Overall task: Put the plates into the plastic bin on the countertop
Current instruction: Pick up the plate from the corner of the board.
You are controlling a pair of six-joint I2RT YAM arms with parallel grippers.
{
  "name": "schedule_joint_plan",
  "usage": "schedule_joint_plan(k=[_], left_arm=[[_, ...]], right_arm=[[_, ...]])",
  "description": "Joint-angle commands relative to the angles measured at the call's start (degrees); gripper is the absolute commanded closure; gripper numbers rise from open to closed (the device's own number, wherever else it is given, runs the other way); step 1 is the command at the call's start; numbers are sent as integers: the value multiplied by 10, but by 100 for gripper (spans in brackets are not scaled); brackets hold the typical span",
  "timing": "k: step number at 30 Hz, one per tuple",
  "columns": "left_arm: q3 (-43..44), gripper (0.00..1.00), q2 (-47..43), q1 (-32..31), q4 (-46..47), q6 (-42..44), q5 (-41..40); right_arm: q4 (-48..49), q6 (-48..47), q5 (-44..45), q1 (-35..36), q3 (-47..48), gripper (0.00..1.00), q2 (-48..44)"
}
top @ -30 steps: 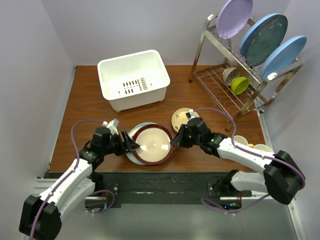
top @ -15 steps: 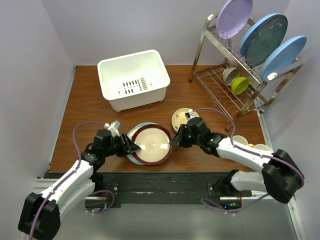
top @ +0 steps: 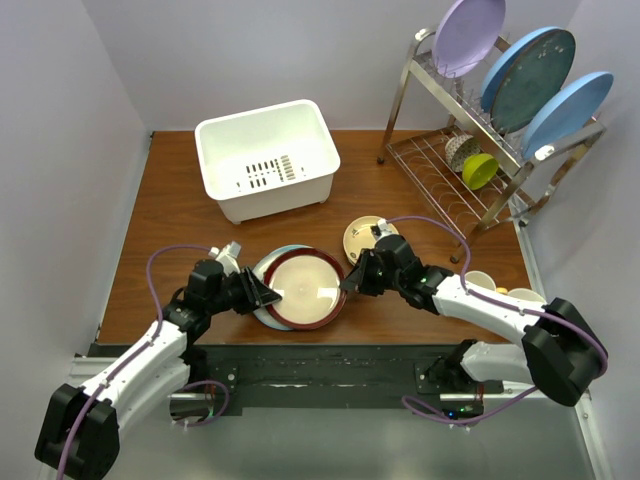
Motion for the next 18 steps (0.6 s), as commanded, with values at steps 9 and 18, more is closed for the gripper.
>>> schedule_joint_plan(k=[9, 18], left_arm=[[-2, 99, -20, -12, 20, 1, 7], [17, 100, -42, -12, -11, 5, -5]], right_arm=[[21, 10, -17, 3, -5, 100, 4], [21, 7, -16, 3, -10, 65, -1]])
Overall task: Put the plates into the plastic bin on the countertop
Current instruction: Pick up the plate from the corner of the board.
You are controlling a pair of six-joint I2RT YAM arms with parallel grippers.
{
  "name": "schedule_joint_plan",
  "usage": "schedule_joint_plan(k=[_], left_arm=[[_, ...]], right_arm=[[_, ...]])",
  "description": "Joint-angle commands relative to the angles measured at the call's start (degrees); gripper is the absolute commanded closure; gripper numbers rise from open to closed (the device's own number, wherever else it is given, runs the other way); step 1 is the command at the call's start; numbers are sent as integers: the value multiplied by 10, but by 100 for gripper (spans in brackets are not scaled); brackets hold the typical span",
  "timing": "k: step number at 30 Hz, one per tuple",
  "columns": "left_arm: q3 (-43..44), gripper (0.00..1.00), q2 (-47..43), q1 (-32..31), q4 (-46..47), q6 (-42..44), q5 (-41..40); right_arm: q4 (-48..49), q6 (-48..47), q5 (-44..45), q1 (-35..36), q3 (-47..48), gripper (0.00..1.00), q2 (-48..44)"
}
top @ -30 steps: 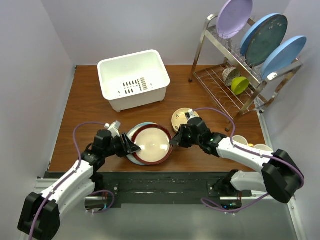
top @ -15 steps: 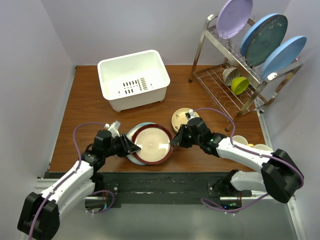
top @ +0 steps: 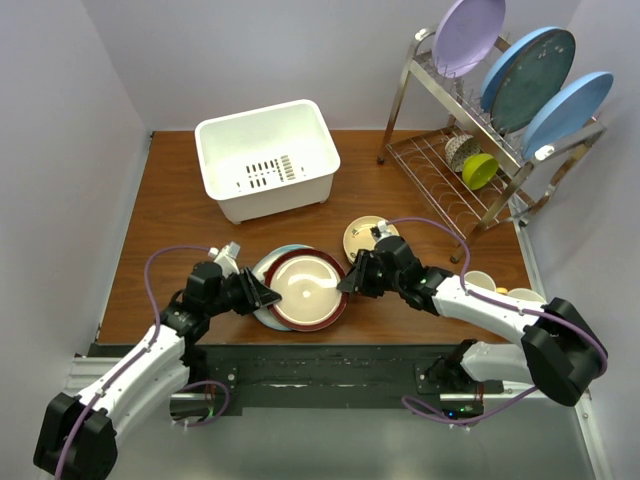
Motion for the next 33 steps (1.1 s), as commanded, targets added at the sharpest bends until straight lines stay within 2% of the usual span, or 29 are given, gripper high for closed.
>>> schedule_joint_plan(k=[1, 10, 21, 33], left_arm=[[22, 100, -11, -5, -1, 10, 2], [41, 100, 0, -5, -10, 16, 1], [53, 100, -3, -5, -33, 25, -8], [83, 100, -4, -5, -56, 33, -21]], right_arm=[[18, 4, -13, 2, -5, 61, -2], [19, 0, -14, 2, -1, 39, -7], [11, -1, -12, 2, 9, 27, -19], [-10, -15, -10, 2, 22, 7, -26]])
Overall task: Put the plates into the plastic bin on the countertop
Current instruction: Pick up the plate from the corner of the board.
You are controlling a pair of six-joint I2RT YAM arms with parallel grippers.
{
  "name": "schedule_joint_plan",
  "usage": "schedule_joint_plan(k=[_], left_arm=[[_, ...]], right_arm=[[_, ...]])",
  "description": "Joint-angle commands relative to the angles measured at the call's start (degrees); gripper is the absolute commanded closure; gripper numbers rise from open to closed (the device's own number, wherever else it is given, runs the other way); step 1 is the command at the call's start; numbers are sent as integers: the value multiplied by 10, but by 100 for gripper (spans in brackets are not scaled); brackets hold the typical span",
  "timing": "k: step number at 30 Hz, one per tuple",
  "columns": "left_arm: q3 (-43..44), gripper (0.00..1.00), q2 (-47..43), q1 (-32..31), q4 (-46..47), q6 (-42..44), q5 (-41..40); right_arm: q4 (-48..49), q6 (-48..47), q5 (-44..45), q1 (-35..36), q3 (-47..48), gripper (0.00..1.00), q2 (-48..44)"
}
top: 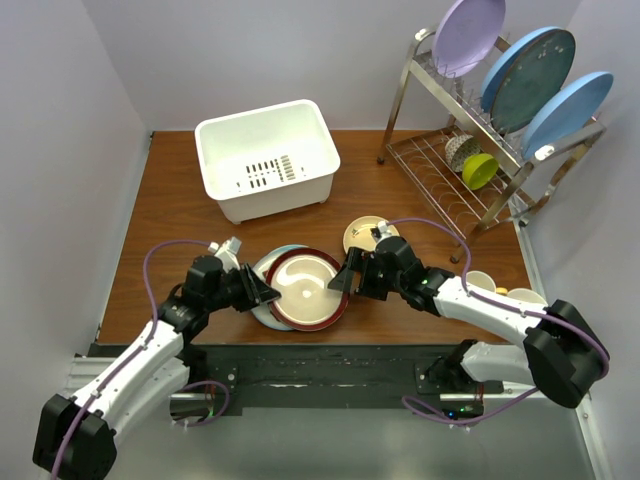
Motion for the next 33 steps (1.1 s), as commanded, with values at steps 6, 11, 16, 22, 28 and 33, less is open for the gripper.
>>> schedule_joint_plan(k=[6, 11, 16, 22, 28, 33], left_arm=[[47, 100, -9, -1, -4, 17, -18], [49, 100, -13, -1, -6, 17, -21], [55, 100, -16, -1, -14, 17, -23], [68, 100, -17, -1, -20, 17, -27], [85, 100, -17, -1, -30, 18, -31], [95, 100, -20, -1, -39, 20, -37]], right_arm=[[-18, -19, 13, 2, 25, 1, -38], [-21, -21, 13, 2, 26, 1, -43], [-31, -26, 18, 2, 29, 1, -53], [-49, -34, 34, 2, 33, 1, -69], [-65, -37, 44, 1, 38, 1, -82], [-81, -43, 56, 2, 44, 1, -96]])
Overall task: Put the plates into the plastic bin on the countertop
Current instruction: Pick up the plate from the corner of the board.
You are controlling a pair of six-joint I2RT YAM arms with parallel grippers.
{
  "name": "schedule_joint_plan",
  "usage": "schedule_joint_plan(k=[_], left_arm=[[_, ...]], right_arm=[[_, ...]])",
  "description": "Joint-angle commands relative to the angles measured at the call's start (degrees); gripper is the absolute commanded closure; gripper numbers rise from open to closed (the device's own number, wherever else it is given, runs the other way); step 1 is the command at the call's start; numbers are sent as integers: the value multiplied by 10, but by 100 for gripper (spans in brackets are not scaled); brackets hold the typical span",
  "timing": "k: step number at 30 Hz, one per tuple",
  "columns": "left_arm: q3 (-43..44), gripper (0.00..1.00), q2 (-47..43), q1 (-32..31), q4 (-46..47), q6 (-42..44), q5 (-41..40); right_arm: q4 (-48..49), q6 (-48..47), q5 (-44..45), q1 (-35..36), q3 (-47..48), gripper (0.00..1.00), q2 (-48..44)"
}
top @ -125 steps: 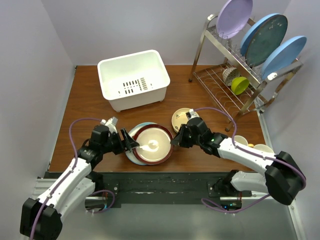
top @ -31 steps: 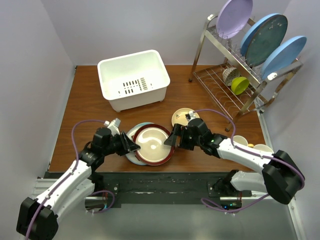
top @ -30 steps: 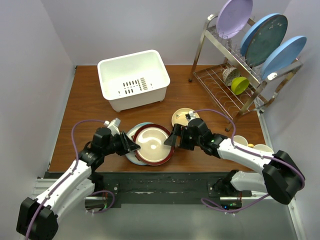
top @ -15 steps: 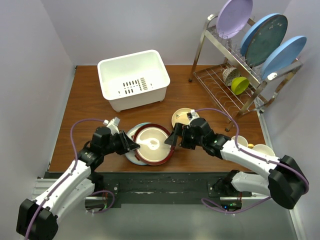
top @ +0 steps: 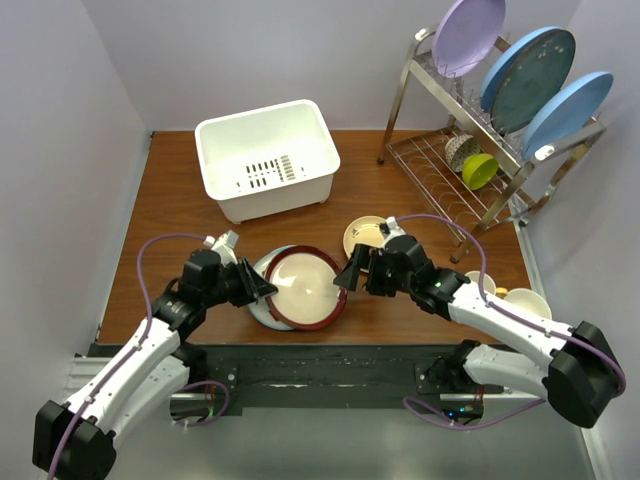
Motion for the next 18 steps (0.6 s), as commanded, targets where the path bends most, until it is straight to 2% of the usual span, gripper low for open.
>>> schedule_joint_plan(k=[1, 18], left_arm=[[41, 100, -12, 0, 25, 11, -12], [86, 100, -6, 0, -3, 26, -25]], right_arm=[[-13, -16, 23, 2, 29, 1, -21], [-81, -37, 75, 2, 50, 1, -90]])
